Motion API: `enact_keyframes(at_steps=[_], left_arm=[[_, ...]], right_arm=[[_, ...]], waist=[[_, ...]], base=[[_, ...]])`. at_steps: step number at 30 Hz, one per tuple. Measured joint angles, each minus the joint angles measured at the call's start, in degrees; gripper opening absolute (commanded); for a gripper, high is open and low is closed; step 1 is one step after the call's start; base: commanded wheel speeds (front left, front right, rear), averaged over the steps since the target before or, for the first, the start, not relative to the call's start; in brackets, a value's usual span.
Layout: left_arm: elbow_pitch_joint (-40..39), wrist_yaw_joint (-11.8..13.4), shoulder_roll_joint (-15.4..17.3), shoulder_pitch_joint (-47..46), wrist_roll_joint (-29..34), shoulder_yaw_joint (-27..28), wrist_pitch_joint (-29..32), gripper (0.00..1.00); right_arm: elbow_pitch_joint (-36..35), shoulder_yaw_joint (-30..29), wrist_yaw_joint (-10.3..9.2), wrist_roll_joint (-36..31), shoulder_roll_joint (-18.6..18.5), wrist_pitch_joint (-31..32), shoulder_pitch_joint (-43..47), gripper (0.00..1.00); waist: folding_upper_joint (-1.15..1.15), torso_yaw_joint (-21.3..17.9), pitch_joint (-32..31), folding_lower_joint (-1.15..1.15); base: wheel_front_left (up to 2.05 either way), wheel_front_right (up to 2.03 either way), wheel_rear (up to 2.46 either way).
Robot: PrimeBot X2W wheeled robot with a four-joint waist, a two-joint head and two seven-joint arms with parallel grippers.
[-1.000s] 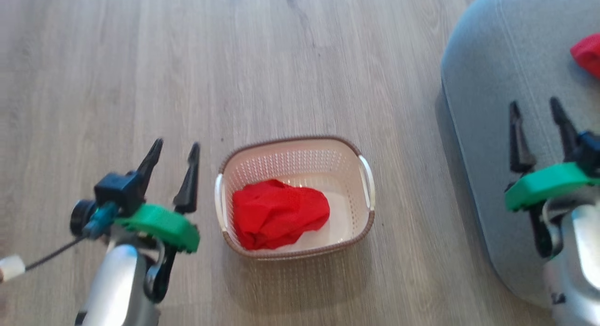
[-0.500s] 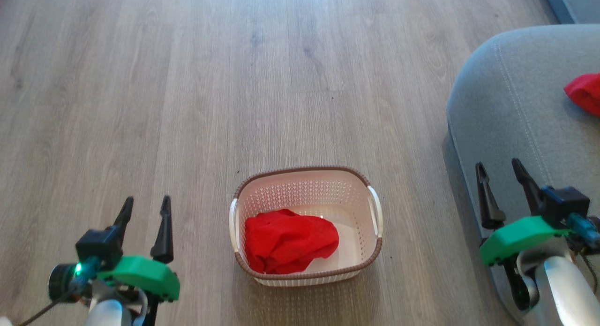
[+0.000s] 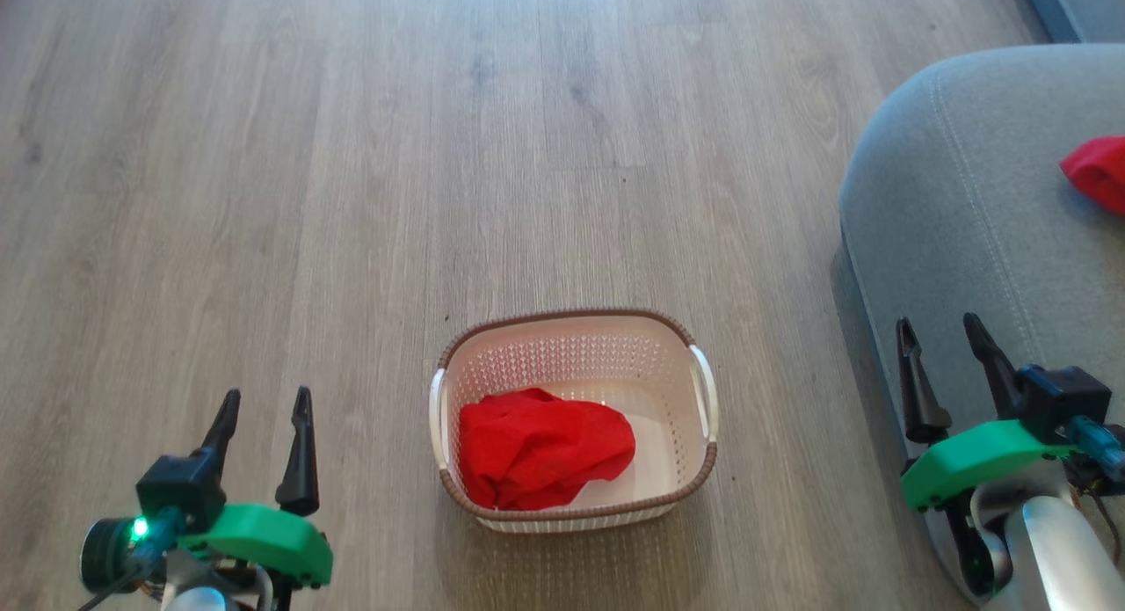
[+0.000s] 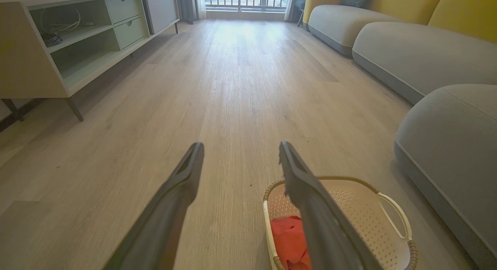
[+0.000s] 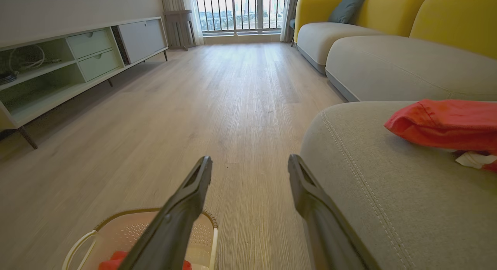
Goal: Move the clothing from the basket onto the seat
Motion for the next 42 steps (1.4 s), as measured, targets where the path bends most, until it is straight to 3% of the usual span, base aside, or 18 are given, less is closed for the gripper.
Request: enact_keyframes(at_steps=[9, 17, 25, 35, 42], left_arm=[[3.7, -0.6, 0.0, -1.3, 0.5, -5.7, 0.0, 1.0], [9.7, -0.6, -0.2, -11.8, 0.5, -12.1, 0.0, 1.0], [18.1, -1.5, -0.2, -21.0, 4.6, -16.5, 0.0, 1.0], [34.6, -2.2, 1.4, -37.7, 10.4, -22.9, 0.0, 1.0], [47.4, -1.7, 2.8, -48.9, 14.8, -26.4, 3.4, 1.0]], right_arm=[[-1.6, 0.7, 0.0, 0.0, 0.2, 0.0, -2.4, 1.0], [-4.4, 2.4, 0.0, 0.1, 0.8, 0.0, -9.8, 1.0], [-7.9, 3.8, 0.0, 1.0, 1.7, 0.0, -16.3, 1.0], [-9.8, 5.4, 0.0, 1.0, 3.4, 0.0, -20.9, 1.0], [-10.0, 6.9, 0.0, 1.8, 4.5, 0.0, -22.6, 1.0]], waist=[[0.0, -1.4, 4.6, 0.0], [0.0, -3.9, 13.0, 0.02], [0.0, -6.9, 22.2, 0.02], [-0.01, -11.7, 34.0, 0.02], [-0.01, -15.5, 39.5, 0.02]], base=[[0.0, 0.0, 0.0], [0.0, 0.0, 0.0], [0.0, 0.0, 0.0], [0.0, 0.0, 0.0], [0.0, 0.0, 0.0]])
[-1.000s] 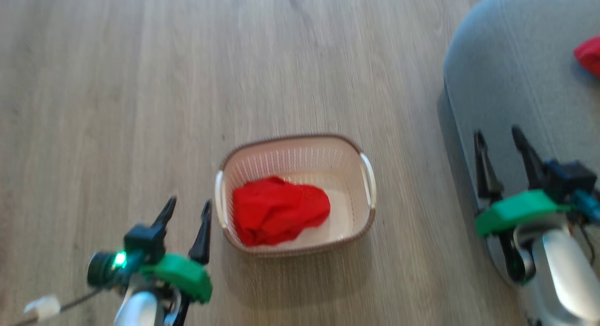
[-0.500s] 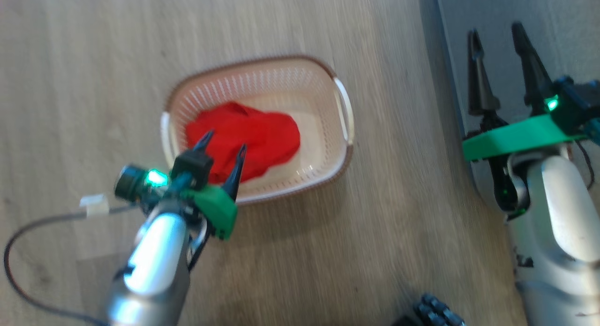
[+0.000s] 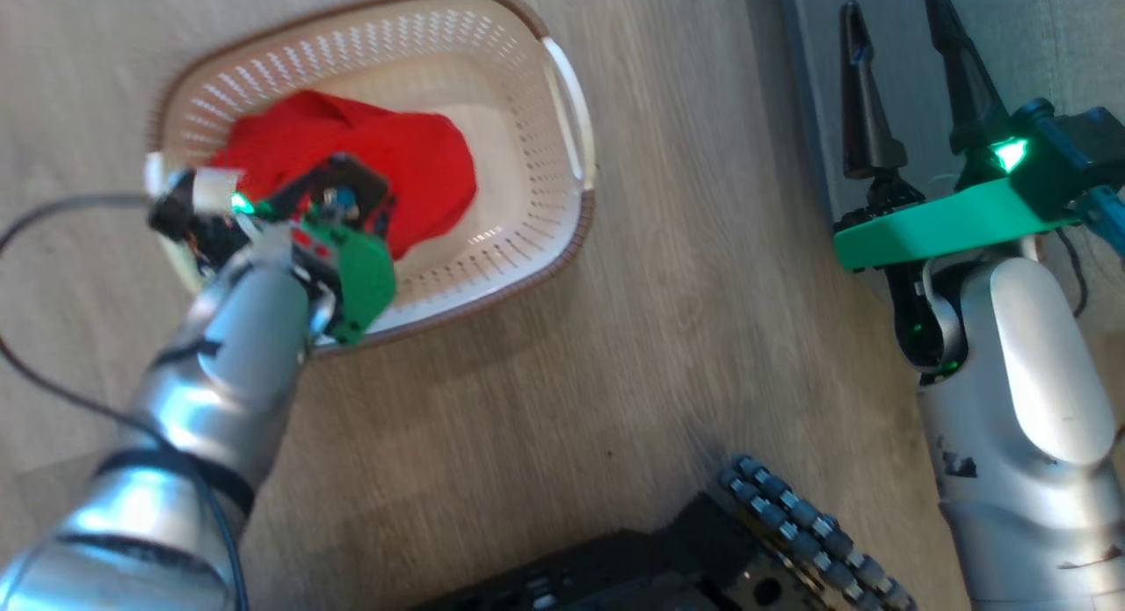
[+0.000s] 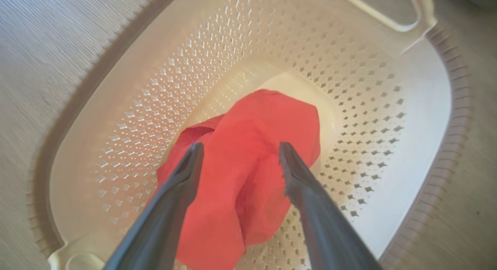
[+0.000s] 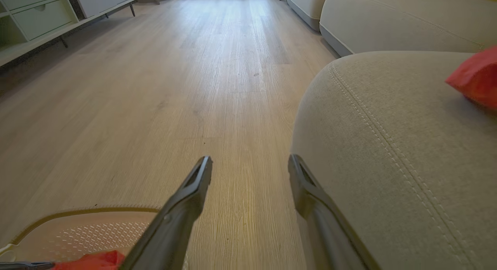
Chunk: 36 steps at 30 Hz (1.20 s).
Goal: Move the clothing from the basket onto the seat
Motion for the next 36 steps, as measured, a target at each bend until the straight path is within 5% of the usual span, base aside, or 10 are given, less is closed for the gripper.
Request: enact_keyframes(at_steps=[10, 18, 22, 23, 24, 25, 36], left_arm=[[10.0, 2.5, 2.5, -8.7, 5.7, -5.2, 12.2, 1.0], [11.2, 5.5, 7.6, -9.6, 8.3, -8.2, 14.2, 1.0], [12.3, 4.9, 8.1, -8.8, 9.1, -9.5, 17.3, 1.0], [12.2, 4.7, 8.0, -8.8, 8.9, -9.5, 17.3, 0.92], [12.2, 4.6, 7.9, -8.8, 8.5, -9.4, 16.9, 0.13], [12.2, 4.6, 8.0, -8.8, 8.2, -9.4, 16.1, 0.0], [11.2, 3.1, 3.5, -8.0, 3.9, -9.0, 2.1, 0.0]], right_arm=[[-1.0, 2.0, 0.0, 2.4, 0.4, 0.0, -2.2, 1.0], [-1.7, 4.6, 0.0, 5.7, 0.5, 0.0, -3.8, 1.0], [-1.7, 4.4, 0.0, 6.0, 0.8, 0.0, -4.8, 1.0], [-1.7, 4.5, 0.0, 6.0, 0.8, 0.0, -4.9, 1.0], [-1.7, 4.4, 0.0, 6.0, 0.8, 0.0, -4.8, 1.0], [-1.7, 4.3, 0.0, 6.1, 0.8, 0.0, -4.8, 1.0], [0.0, 2.0, 0.0, 5.1, 0.8, 0.0, -4.5, 1.0]], waist=[[0.0, -4.2, 6.4, 0.0], [0.0, -6.4, 9.5, -0.01], [0.0, -7.1, 9.4, 0.0], [0.0, -7.0, 9.2, -0.01], [0.0, -7.1, 9.1, -0.02], [0.0, -7.2, 9.0, -0.02], [0.0, -5.2, 3.9, -0.01]], base=[[0.0, 0.0, 0.0], [0.0, 0.0, 0.0], [0.0, 0.0, 0.0], [0.0, 0.0, 0.0], [0.0, 0.0, 0.0], [0.0, 0.0, 0.0], [0.0, 0.0, 0.0]])
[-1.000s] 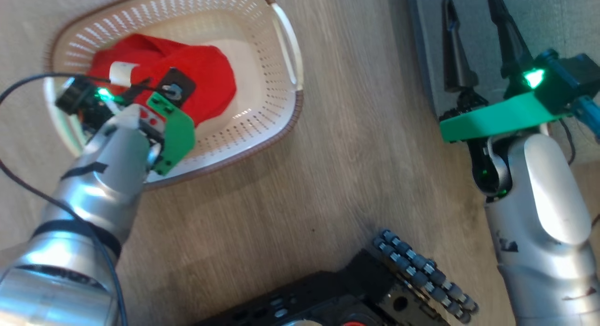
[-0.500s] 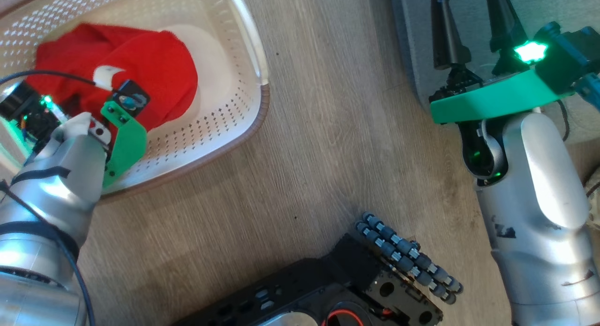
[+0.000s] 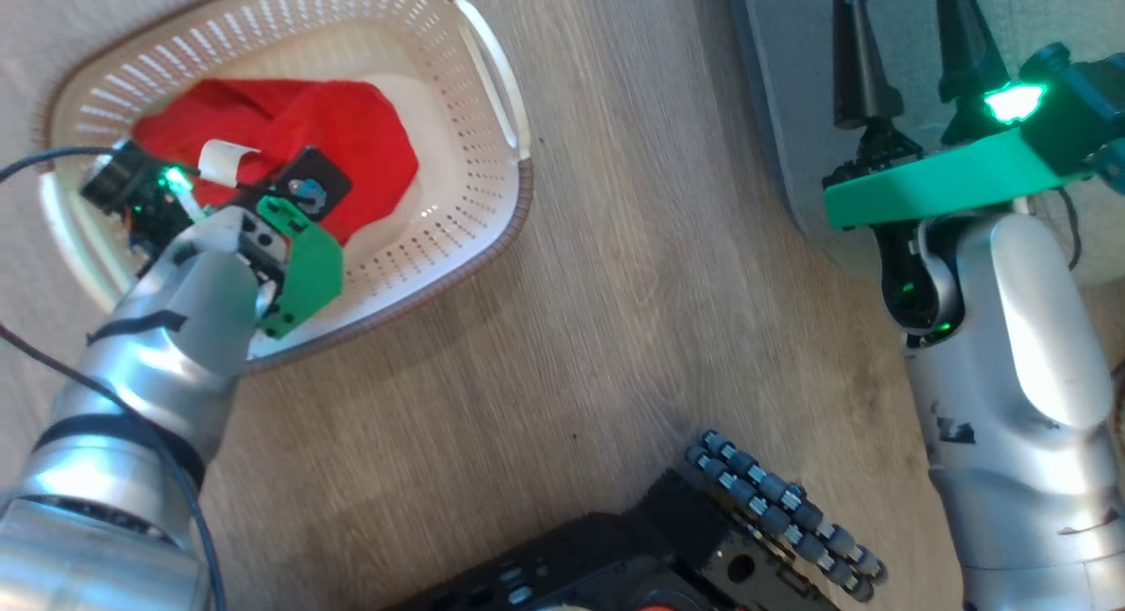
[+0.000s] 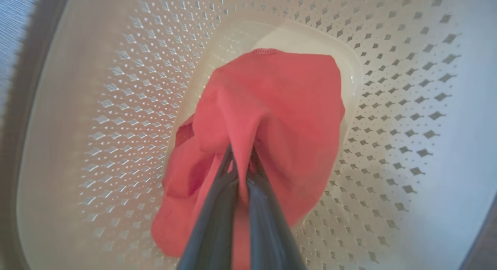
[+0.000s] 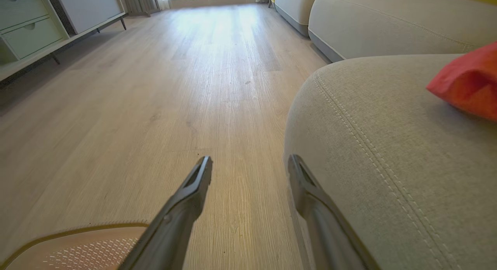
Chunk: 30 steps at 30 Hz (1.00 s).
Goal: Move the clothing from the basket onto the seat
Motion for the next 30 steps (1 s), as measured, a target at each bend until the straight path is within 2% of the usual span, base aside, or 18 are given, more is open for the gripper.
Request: enact_keyframes(at_steps=[7, 12, 15, 23, 30], left_arm=[[0.2, -0.3, -2.3, 2.7, -1.3, -0.3, -3.6, 0.0], [0.3, -1.0, -5.8, 2.8, -4.8, 0.9, -4.0, 0.0], [-1.0, -0.9, -6.6, 3.5, -6.7, 1.1, -4.6, 0.0], [-10.1, -0.8, -6.8, 10.1, -14.1, 0.3, -5.1, 0.0], [-19.7, 0.9, -6.9, 13.6, -20.0, -1.4, -5.1, 0.0]], right_arm=[[1.2, -0.4, 0.0, -1.2, 0.0, 0.0, 0.5, 1.0], [2.9, -2.4, 0.0, -3.6, 0.0, 0.0, 3.2, 1.0], [3.8, -2.8, 0.0, -4.4, 0.0, 0.0, 4.9, 1.0], [5.3, -3.2, 0.0, -5.0, -0.9, 0.0, 7.3, 1.0], [7.1, -3.5, 0.0, -5.0, -1.6, 0.0, 10.6, 1.0]], waist=[[0.0, 1.7, -4.6, 0.0], [0.0, 4.1, -8.7, 0.0], [0.0, 5.8, -11.4, 0.0], [0.0, 9.7, -18.9, 0.0], [0.0, 12.5, -24.8, 0.0]], base=[[0.0, 0.0, 0.0], [0.0, 0.0, 0.0], [0.0, 0.0, 0.0], [0.0, 0.0, 0.0], [0.0, 0.0, 0.0]])
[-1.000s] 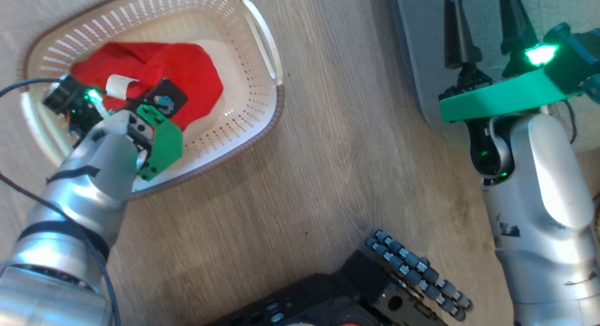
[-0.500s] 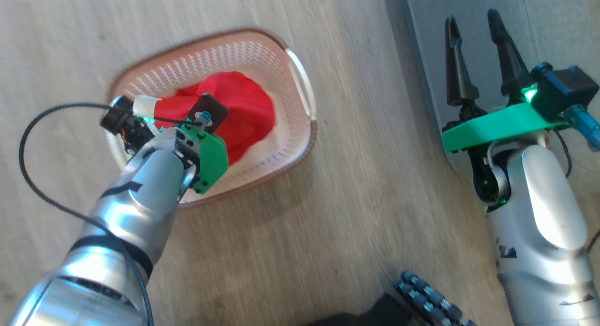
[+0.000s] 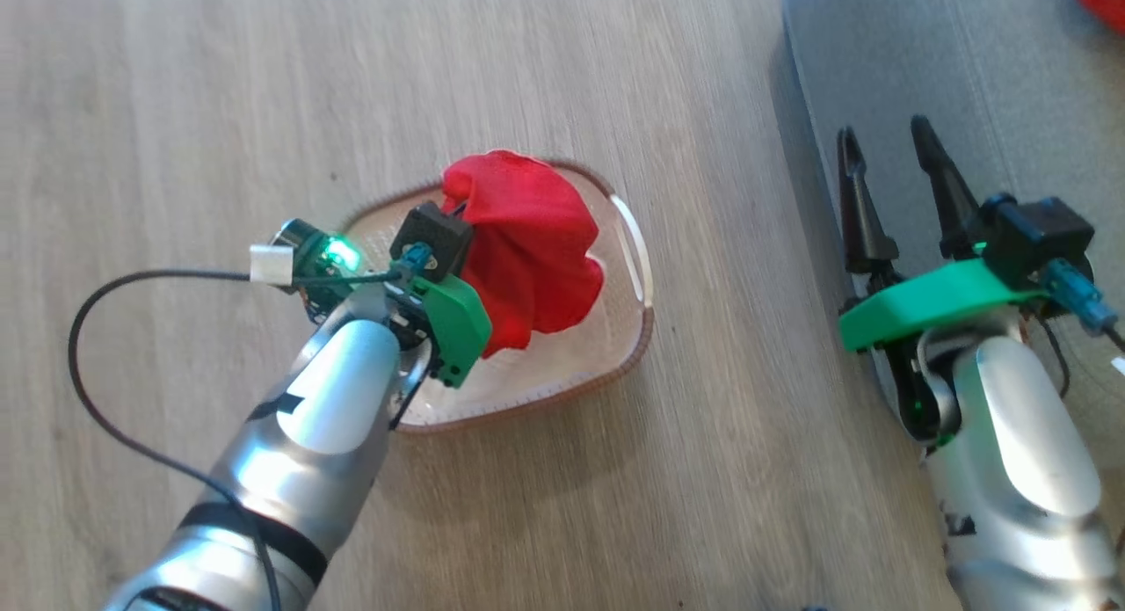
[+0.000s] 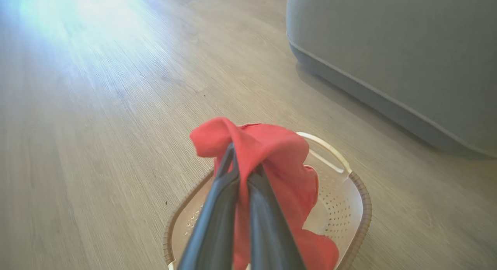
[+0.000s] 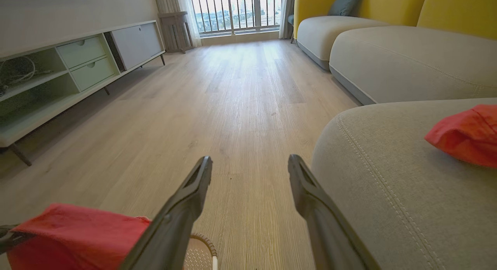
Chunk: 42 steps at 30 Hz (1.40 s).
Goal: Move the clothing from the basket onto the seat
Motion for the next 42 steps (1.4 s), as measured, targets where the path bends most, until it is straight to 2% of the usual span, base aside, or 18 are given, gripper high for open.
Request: enact_keyframes(at_steps=[7, 21, 34, 39, 42], left_arm=[[-7.4, 1.7, 0.0, 3.6, -3.2, -0.8, 0.0, 0.0], [-18.5, 2.2, 0.0, 8.2, -5.3, 2.2, 0.0, 0.0], [-23.7, 2.2, 0.0, 9.0, -5.3, 2.7, 0.0, 0.0], [-24.7, 2.2, 0.0, 9.1, -5.4, 2.7, 0.0, 0.0], [-25.0, 2.2, 0.0, 9.1, -5.4, 2.5, 0.0, 0.0]], right_arm=[[1.2, -0.1, 0.0, 0.0, -0.4, 0.0, 2.9, 1.0], [3.3, -0.4, 0.0, 0.0, -0.8, 0.0, 9.0, 1.0], [3.7, -0.3, 0.0, 0.0, -0.7, 0.0, 11.8, 1.0], [3.7, 2.6, 0.0, 0.0, -0.7, 0.0, 11.7, 1.0], [3.6, 7.4, 0.0, 0.4, -0.7, 0.0, 11.1, 1.0]], waist=[[0.0, 2.0, -5.4, 0.0], [0.0, 3.9, -14.9, 0.0], [0.0, 4.3, -18.0, 0.0], [0.0, 4.3, -17.5, 0.0], [0.0, 4.5, -17.1, 0.0]], base=[[0.0, 0.0, 0.0], [0.0, 0.0, 0.0], [0.0, 0.0, 0.0], [0.0, 0.0, 0.0], [0.0, 0.0, 0.0]])
